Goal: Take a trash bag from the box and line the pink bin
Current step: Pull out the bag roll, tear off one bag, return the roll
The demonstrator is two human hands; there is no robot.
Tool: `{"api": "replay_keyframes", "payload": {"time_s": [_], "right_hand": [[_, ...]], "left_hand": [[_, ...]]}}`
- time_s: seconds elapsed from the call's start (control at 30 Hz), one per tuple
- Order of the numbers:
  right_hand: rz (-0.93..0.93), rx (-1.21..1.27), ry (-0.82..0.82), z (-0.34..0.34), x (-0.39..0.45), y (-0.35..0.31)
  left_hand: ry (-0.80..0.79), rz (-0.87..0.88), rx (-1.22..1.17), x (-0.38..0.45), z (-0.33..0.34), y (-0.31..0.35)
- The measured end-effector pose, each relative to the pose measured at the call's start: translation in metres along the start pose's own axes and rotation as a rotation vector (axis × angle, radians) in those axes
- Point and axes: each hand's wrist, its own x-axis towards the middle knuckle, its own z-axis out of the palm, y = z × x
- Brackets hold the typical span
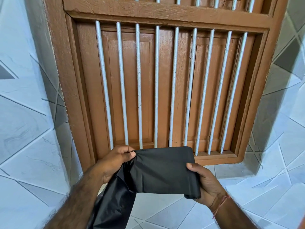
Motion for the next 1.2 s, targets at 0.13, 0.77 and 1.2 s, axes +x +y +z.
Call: {"api": "replay_keyframes", "payload": {"time_s": [0.13,0.77,1.2], "right_hand": [[-0.002,-0.097,-0.043,0.005,-0.001,-0.005],[0.043,-0.405,-0.031,0.041,0.001,-0.019],[0.036,-0.343,0.07,0.027,-0.004,-0.016]], "left_hand": [[0.028,0.012,0.19,-0.003,-0.014,-0.002],[-0.171,0.154,0.028,-0.006,0.07,0.003],[-0.121,0.173,0.17,-0.001,0.028,0.012]]}}
